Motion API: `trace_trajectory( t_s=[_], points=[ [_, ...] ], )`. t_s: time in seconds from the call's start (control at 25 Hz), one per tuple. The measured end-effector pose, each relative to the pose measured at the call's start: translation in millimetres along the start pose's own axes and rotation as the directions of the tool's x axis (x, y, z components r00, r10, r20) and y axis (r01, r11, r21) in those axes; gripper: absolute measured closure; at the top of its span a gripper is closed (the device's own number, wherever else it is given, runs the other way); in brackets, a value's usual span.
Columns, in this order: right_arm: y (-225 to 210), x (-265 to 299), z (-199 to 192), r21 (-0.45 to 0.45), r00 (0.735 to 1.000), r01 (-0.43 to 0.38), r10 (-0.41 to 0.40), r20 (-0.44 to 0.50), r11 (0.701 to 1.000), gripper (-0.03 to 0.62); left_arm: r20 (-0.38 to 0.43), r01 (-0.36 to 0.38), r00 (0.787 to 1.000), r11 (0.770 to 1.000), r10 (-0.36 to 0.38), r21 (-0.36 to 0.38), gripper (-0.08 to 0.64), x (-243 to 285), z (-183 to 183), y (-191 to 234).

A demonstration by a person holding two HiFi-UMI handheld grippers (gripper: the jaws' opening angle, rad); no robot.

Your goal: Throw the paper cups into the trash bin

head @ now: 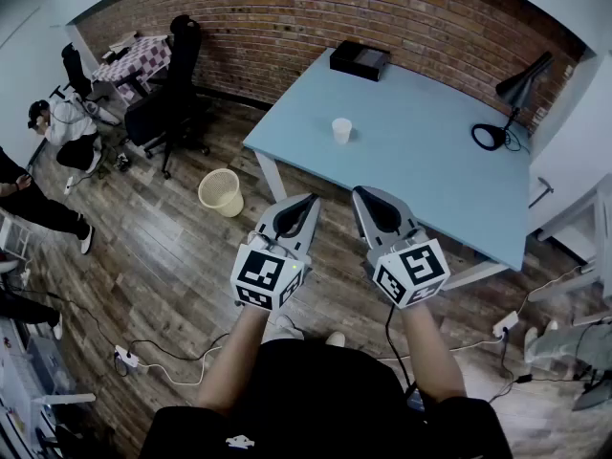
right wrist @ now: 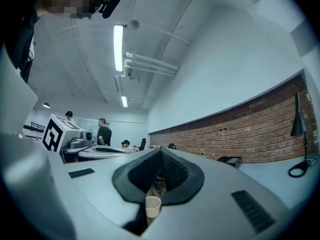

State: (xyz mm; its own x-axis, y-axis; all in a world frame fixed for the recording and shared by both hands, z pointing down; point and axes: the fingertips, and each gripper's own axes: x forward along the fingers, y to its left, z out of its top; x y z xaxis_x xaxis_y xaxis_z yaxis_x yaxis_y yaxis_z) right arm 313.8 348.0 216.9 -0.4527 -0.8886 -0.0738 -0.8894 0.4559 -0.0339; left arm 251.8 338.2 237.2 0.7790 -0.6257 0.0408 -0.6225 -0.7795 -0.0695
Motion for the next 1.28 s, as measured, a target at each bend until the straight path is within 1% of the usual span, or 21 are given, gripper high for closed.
trace_trajectory(
  t_s=[0.48,0.84,0.96,1.12,1.28],
  points=[
    [12.3,-4.7,6.5,-0.028,0.999,-0.045,0.046,0.026,0.999,0.589,0.001,-0.024,1.000,1.000,0.024,0.008,0.551,-6.9,5.7,-4.6],
    [20.8,1.1,4.6,-0.040,0.997,-0.074,0.076,0.032,0.996,0.589,-0.015,-0.039,0.999,0.999,0.039,-0.003,0.551,-11.5,-0.9,0.1],
    [19.7,4.8,1.1,-0.027,0.997,-0.070,0.071,0.025,0.997,0.589,-0.015,-0.040,0.999,0.999,0.040,-0.005,0.551,-9.8,-4.1,4.3],
    [17.3,10.2,-1.1,-0.030,0.999,-0.050,0.050,0.010,0.998,0.589,-0.011,-0.032,0.999,0.999,0.032,-0.012,0.552,-7.0,-7.6,10.0],
    [13.4,20.7,-0.3,-0.033,0.999,-0.049,0.049,0.011,0.998,0.589,-0.010,-0.021,1.000,1.000,0.021,-0.018,0.552,0.3,-9.5,17.5]
  ],
)
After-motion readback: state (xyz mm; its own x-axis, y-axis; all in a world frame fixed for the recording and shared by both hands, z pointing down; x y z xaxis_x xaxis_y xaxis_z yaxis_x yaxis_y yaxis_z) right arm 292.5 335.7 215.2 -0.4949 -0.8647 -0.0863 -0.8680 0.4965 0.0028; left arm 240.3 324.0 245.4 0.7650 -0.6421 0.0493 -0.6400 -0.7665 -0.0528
